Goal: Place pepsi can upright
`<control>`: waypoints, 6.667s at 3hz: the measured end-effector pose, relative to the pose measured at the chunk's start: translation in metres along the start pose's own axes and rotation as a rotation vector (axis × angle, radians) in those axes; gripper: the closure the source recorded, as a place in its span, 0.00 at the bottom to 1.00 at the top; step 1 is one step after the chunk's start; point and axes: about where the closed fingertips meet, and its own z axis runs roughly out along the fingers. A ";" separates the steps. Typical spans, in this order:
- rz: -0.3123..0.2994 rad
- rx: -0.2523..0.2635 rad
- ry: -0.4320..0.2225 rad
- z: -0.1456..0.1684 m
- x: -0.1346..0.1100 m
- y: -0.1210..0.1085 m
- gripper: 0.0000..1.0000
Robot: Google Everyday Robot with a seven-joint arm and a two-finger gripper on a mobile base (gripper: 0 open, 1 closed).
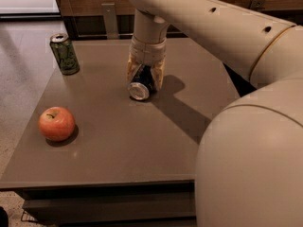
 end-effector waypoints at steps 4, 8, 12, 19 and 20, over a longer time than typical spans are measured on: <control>-0.007 -0.002 0.000 0.005 -0.001 0.002 1.00; -0.199 -0.108 -0.320 -0.113 -0.015 -0.008 1.00; -0.809 -0.244 -0.729 -0.153 0.003 0.019 1.00; -1.233 -0.510 -1.012 -0.129 -0.016 0.048 1.00; -1.251 -0.569 -1.058 -0.119 -0.024 0.056 1.00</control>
Offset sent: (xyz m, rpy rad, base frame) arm 0.0006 0.0008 -0.0015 0.0005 -0.0005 0.0020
